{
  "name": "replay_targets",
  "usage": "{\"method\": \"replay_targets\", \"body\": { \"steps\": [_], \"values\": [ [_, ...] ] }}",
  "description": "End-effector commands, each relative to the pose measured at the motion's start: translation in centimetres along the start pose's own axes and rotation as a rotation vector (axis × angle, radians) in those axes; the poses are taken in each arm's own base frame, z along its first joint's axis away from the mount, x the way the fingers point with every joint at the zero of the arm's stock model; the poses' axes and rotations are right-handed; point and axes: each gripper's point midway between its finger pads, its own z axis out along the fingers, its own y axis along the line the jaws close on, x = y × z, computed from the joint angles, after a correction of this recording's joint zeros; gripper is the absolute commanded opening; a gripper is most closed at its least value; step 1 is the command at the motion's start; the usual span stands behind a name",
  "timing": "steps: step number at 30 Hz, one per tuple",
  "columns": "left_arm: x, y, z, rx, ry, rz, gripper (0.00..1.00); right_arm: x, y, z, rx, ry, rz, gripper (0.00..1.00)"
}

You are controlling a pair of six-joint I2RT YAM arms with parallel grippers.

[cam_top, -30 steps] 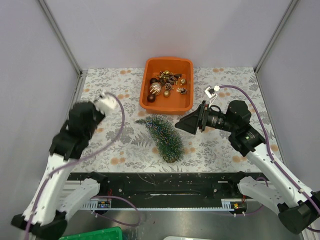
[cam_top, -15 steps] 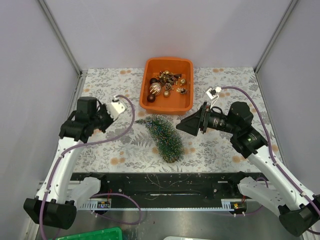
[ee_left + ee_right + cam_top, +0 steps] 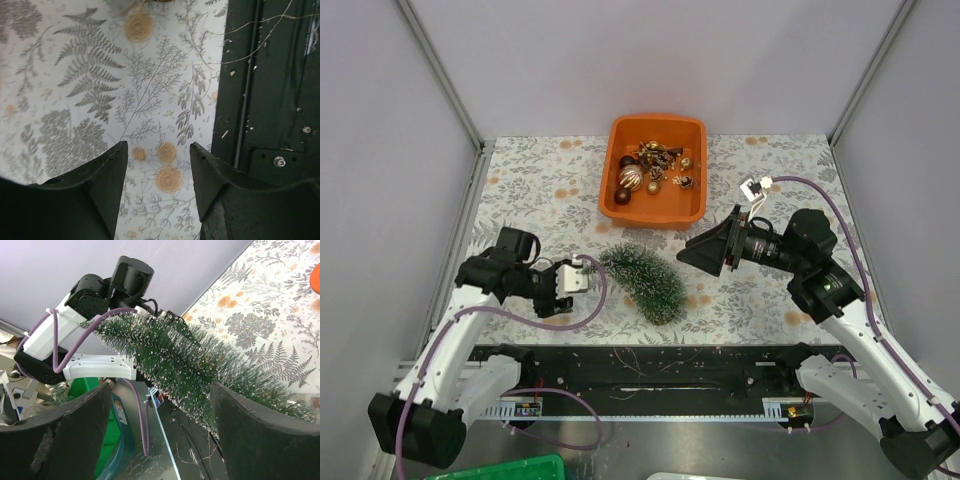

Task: Decorate the small christmas tree

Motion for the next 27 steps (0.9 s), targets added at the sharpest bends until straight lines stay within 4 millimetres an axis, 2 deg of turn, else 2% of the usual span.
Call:
{"method": "replay_targets", "body": {
  "steps": [1,2,3,5,7,9,13,17,21,22,23,25,27],
  "values": [
    [-1.3,-1.0,2.0,0.138,-0.089,-0.025,0.59,-1.2,0.6,-0.5,0.010,-0.056,-0.038,0.87],
    [-1.2,-1.0,2.2,0.152,-0.086,-0.058,0.68,-1.2,0.6,-0.6,0.014,-0.060,-0.044,0.88],
    [-1.1,-1.0,2.5,0.162,-0.081,-0.100,0.70,-1.3,0.5,-0.7,0.022,-0.067,-0.048,0.88],
    [-1.0,0.1,2.6,0.141,-0.066,-0.170,0.70,-1.3,0.7,-1.0,0.027,-0.073,-0.052,0.88],
    [-1.5,2.1,1.9,0.075,-0.110,-0.232,0.70,-1.4,0.7,-1.2,0.035,-0.080,-0.057,0.88],
    [-2.5,3.1,1.2,0.049,-0.157,-0.270,0.70,-1.5,0.7,-1.4,0.044,-0.082,-0.069,0.88],
    [-4.8,3.4,0.1,0.052,-0.252,-0.279,0.71,-1.7,0.6,-1.4,0.065,-0.074,-0.081,0.88],
    [-7.6,6.3,-2.2,-0.053,-0.340,-0.258,0.71,-2.0,0.9,-1.7,0.068,-0.088,-0.089,0.88],
    [-9.7,6.1,-4.4,-0.070,-0.363,-0.189,0.72,-1.7,0.6,-1.7,0.079,-0.074,-0.096,0.90],
    [-10.0,5.7,-4.7,-0.063,-0.364,-0.168,0.79,-1.7,0.6,-1.7,0.080,-0.071,-0.100,0.90],
    [-10.3,5.4,-5.1,-0.064,-0.367,-0.152,0.80,-1.7,0.5,-1.6,0.080,-0.066,-0.102,0.92],
    [-10.1,5.1,-5.3,-0.072,-0.350,-0.142,0.80,-1.7,0.4,-1.3,0.074,-0.056,-0.104,0.94],
    [-9.0,4.8,-5.1,-0.083,-0.315,-0.157,0.80,-1.7,0.7,-1.0,0.050,-0.044,-0.113,0.96]
  ]
}}
